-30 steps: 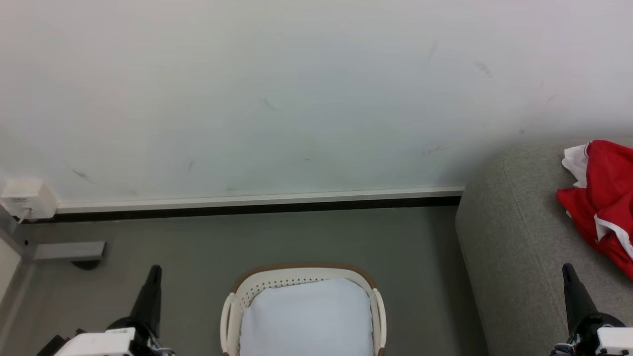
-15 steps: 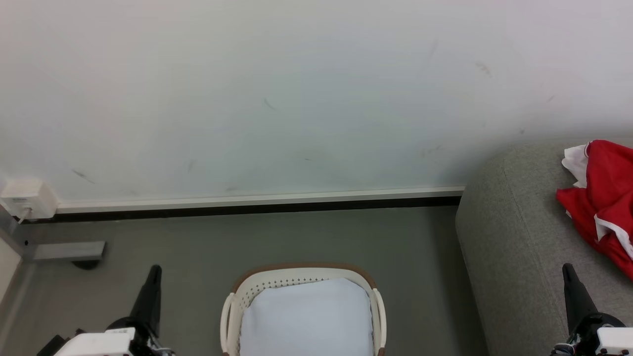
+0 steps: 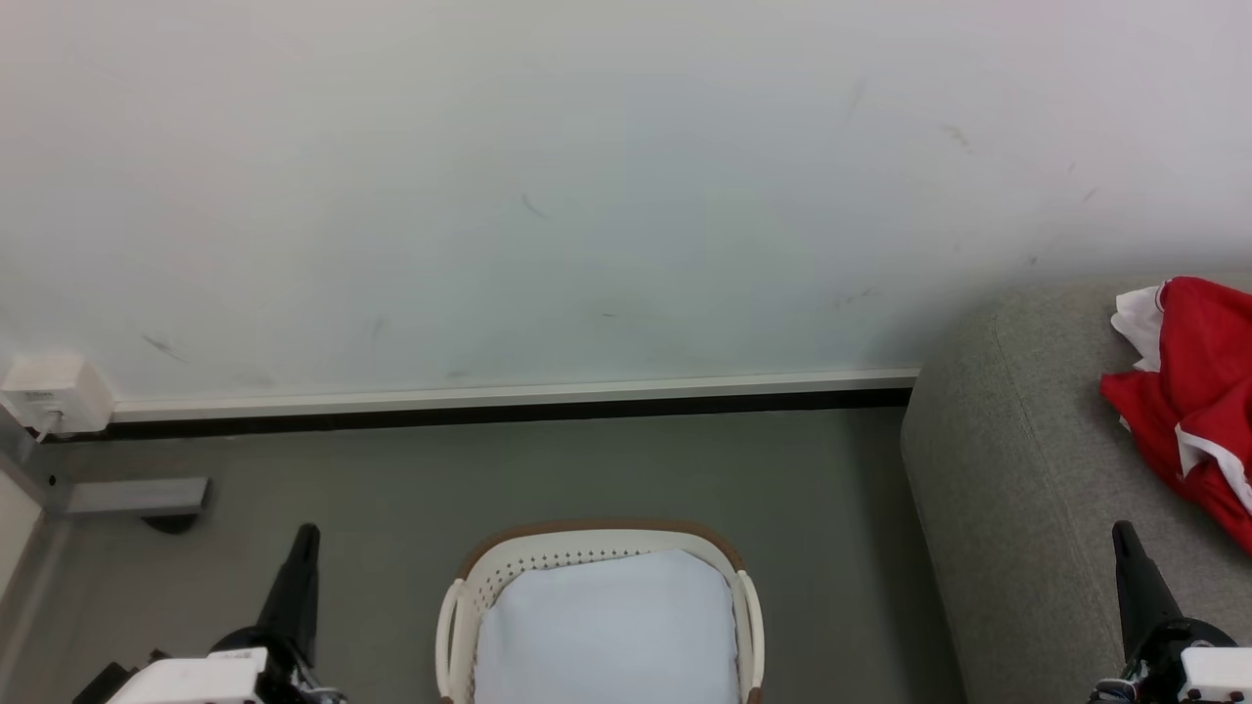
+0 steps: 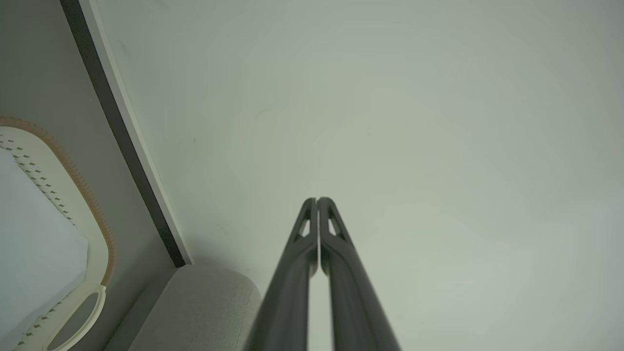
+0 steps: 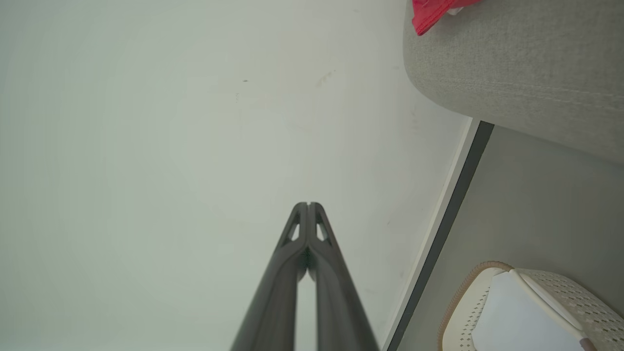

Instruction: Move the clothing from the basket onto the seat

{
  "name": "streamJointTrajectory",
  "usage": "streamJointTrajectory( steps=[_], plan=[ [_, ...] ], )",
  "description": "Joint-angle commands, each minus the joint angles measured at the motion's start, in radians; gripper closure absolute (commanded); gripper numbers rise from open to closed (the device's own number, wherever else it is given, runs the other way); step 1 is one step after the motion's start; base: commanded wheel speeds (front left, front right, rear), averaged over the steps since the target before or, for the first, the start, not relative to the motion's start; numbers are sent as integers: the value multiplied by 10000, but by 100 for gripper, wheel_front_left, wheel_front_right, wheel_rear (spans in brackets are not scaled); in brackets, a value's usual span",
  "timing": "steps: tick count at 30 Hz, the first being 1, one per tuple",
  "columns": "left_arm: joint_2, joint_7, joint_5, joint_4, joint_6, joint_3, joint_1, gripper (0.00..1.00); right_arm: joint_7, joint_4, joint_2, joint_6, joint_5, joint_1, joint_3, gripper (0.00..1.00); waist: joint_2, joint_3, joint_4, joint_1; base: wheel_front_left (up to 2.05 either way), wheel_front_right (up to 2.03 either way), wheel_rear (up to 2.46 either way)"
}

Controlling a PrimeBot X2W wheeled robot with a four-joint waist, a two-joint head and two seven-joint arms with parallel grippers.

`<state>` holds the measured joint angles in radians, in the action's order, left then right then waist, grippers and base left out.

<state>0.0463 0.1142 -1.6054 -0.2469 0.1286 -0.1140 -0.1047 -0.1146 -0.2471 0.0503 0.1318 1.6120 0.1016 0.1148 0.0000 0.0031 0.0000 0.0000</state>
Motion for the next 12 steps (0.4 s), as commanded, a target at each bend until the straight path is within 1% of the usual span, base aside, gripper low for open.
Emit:
streamJointTrajectory(
  steps=[1, 12],
  plan=[
    [73, 39, -136, 39, 48, -17, -82, 100, -33, 53, -9, -21, 9, 124, 43, 100, 0, 0, 0, 0, 0, 0, 0],
    [73, 38, -136, 40, 48, -16, -82, 100, -34, 51, -10, -21, 7, 124, 45, 100, 0, 0, 0, 0, 0, 0, 0]
  ],
)
